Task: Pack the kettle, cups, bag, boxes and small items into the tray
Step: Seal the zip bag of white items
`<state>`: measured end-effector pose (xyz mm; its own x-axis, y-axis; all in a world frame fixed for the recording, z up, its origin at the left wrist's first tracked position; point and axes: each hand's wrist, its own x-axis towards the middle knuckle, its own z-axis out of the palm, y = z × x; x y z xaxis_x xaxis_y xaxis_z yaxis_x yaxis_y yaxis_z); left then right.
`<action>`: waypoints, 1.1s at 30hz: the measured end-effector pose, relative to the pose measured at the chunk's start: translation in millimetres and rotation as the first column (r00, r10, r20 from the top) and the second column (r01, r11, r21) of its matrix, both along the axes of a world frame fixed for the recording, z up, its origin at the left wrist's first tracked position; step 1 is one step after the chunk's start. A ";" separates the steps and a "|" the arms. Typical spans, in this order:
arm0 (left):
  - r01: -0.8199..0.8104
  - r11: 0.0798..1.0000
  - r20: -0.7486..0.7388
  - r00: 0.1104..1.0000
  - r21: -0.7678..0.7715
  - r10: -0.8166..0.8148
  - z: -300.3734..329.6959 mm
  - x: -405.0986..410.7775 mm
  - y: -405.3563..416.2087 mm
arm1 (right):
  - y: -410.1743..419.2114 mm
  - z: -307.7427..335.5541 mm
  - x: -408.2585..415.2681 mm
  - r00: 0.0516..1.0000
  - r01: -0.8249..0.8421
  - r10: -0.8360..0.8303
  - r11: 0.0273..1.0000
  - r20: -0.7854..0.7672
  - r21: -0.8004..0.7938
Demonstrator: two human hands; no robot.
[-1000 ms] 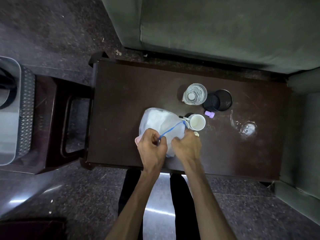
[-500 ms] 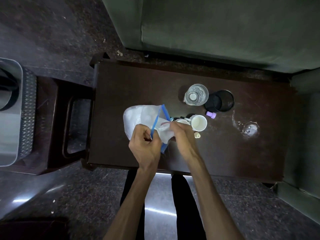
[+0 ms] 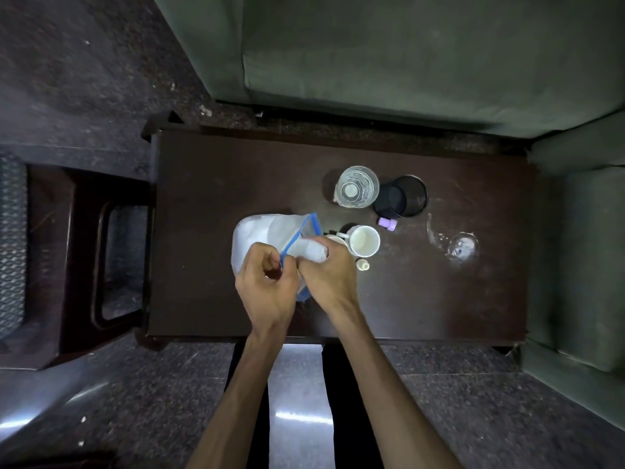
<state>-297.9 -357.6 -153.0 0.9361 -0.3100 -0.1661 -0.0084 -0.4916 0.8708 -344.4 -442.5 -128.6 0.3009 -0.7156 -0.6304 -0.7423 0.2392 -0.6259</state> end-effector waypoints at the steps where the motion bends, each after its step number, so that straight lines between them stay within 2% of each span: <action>1: 0.008 1.000 -0.024 1.000 0.010 -0.008 0.1 -1.5 -3.8 | -2.4 1.4 -3.5 0.997 -0.062 0.059 0.996 -0.045 -0.056; 3: 0.020 0.999 -0.068 0.998 0.035 -0.017 0.6 -6.7 -12.0 | -8.7 5.4 -11.2 0.984 -0.147 0.130 0.979 -0.124 -0.142; 7: 0.022 0.991 -0.081 0.997 0.129 -0.012 5.5 -21.7 -34.8 | -36.3 13.1 -34.3 0.983 -0.129 0.108 0.982 -0.149 -0.139; 12: 0.002 0.993 -0.101 0.995 0.119 0.010 12.0 -32.1 -63.4 | -100.4 31.7 -78.1 0.992 0.118 -0.113 0.985 0.047 -0.126; 15: -0.032 0.989 -0.096 0.994 0.146 0.047 13.9 -36.6 -72.3 | -143.6 38.8 -98.2 0.969 0.237 -0.248 0.935 -0.010 -0.263; 17: -0.046 0.986 -0.110 0.992 0.160 0.064 14.3 -38.5 -74.2 | -165.5 39.6 -102.0 0.962 0.210 -0.257 0.907 -0.086 -0.365; 20: -0.041 0.984 -0.115 0.992 0.171 0.061 13.0 -43.5 -73.5 | -188.8 31.3 -94.8 0.968 0.125 -0.202 0.903 -0.151 -0.410; 25: -0.034 0.982 -0.096 0.994 0.187 0.053 9.9 -52.2 -68.3 | -204.5 0.4 -67.6 0.940 -0.169 0.036 0.913 -0.340 -0.372; 28: -0.065 0.984 -0.080 0.994 0.165 0.079 11.8 -55.4 -65.0 | -200.6 -13.5 -56.7 0.904 -0.293 0.129 0.881 -0.406 -0.372; 31: -0.101 0.984 -0.035 0.994 0.149 0.107 16.3 -55.9 -61.3 | -195.9 -19.3 -52.0 0.879 -0.349 0.158 0.856 -0.451 -0.380; 33: -0.102 0.985 -0.050 0.993 0.140 0.110 16.1 -53.9 -58.1 | -191.6 -19.7 -54.7 0.878 -0.330 0.116 0.851 -0.465 -0.410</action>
